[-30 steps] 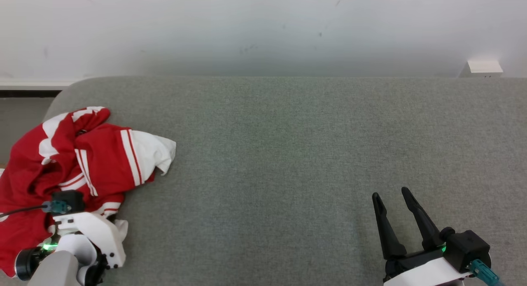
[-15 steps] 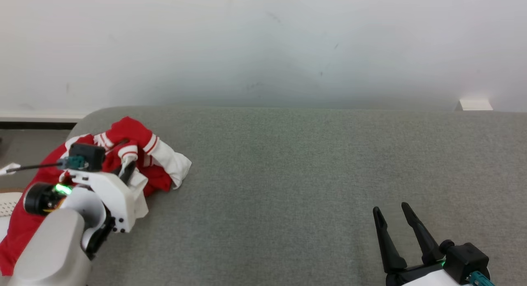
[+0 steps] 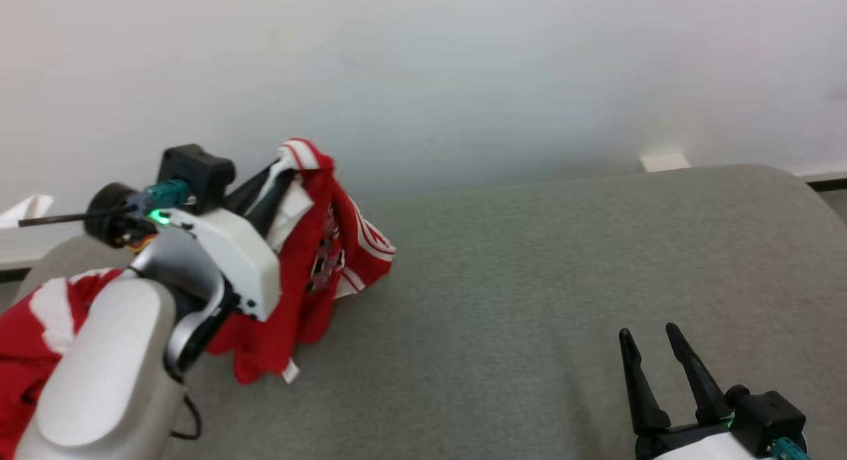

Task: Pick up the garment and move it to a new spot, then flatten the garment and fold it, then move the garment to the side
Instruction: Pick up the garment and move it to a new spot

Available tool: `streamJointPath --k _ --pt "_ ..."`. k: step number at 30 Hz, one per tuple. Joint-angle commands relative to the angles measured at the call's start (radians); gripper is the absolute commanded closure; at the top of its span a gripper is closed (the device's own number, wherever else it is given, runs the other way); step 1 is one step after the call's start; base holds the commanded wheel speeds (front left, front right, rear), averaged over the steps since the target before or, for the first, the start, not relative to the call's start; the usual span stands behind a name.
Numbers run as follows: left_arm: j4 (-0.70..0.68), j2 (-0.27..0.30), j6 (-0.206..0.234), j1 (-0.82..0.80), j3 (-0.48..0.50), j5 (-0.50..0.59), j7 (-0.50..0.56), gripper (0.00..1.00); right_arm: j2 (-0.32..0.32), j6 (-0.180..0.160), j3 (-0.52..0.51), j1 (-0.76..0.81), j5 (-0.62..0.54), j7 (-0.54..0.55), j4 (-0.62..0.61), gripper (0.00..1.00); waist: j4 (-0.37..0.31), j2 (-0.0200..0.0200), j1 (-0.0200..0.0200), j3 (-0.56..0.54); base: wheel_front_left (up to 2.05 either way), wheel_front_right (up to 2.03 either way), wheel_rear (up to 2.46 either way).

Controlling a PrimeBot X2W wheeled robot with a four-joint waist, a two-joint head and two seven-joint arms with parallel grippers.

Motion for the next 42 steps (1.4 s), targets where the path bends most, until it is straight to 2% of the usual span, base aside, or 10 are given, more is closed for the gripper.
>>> streamJointPath --k 1,6,11,15,20,21,22,30,35,42 --pt "-0.034 -0.015 0.002 -0.004 -0.006 -0.009 0.003 1.00 -0.002 0.000 -0.005 -0.008 -0.007 0.001 -0.004 0.00 -0.054 0.0000 0.0000 -0.007 0.00 0.00 0.00" --pt "-0.118 -0.082 0.011 -0.008 -0.030 -0.049 0.023 1.00 -0.002 0.000 -0.012 -0.016 -0.012 0.001 -0.003 0.00 -0.145 0.0000 0.0000 0.004 0.00 0.00 0.00" --pt "-0.107 -0.176 0.022 0.019 -0.086 -0.075 0.008 1.00 -0.002 0.000 -0.029 -0.025 -0.018 0.001 -0.003 0.00 -0.226 0.0000 0.0000 0.027 0.00 0.00 0.00" --pt "-0.017 -0.265 0.034 0.043 -0.145 -0.074 -0.037 1.00 -0.001 0.000 -0.031 -0.038 -0.011 0.001 -0.002 0.00 -0.278 0.0000 0.0000 0.056 0.00 0.00 0.00" --pt "0.171 -0.326 0.026 0.040 -0.220 -0.059 -0.123 0.99 -0.002 0.000 -0.016 -0.052 0.007 0.001 -0.007 0.00 -0.317 0.0000 0.0000 0.096 0.00 0.00 0.00" --pt "0.210 -0.335 0.024 0.038 -0.234 -0.066 -0.138 0.64 -0.002 0.000 -0.015 -0.055 0.009 0.001 -0.006 0.00 -0.320 0.0000 0.0000 0.102 0.00 0.00 0.00" --pt "0.247 -0.342 0.017 0.034 -0.252 -0.072 -0.151 0.00 -0.001 0.000 -0.013 -0.058 0.013 0.001 -0.004 0.00 -0.322 0.0000 0.0000 0.106 0.00 0.00 0.00" --pt "0.368 -0.354 -0.006 -0.023 -0.340 -0.131 -0.276 0.00 -0.002 0.000 -0.029 -0.053 -0.004 0.001 0.003 0.00 -0.267 0.0000 0.0000 0.101 0.00 0.00 0.00" --pt "0.345 -0.353 0.016 -0.037 -0.335 -0.156 -0.350 0.00 -0.010 0.000 -0.022 -0.041 -0.015 0.001 0.003 0.00 -0.189 0.0000 0.0000 0.071 0.00 0.00 0.00" --pt "0.287 -0.271 0.063 0.024 -0.273 -0.161 -0.450 0.00 -0.031 0.000 -0.025 -0.027 -0.020 0.001 -0.008 0.00 -0.083 0.0000 0.0000 0.039 0.00 0.00 0.00"
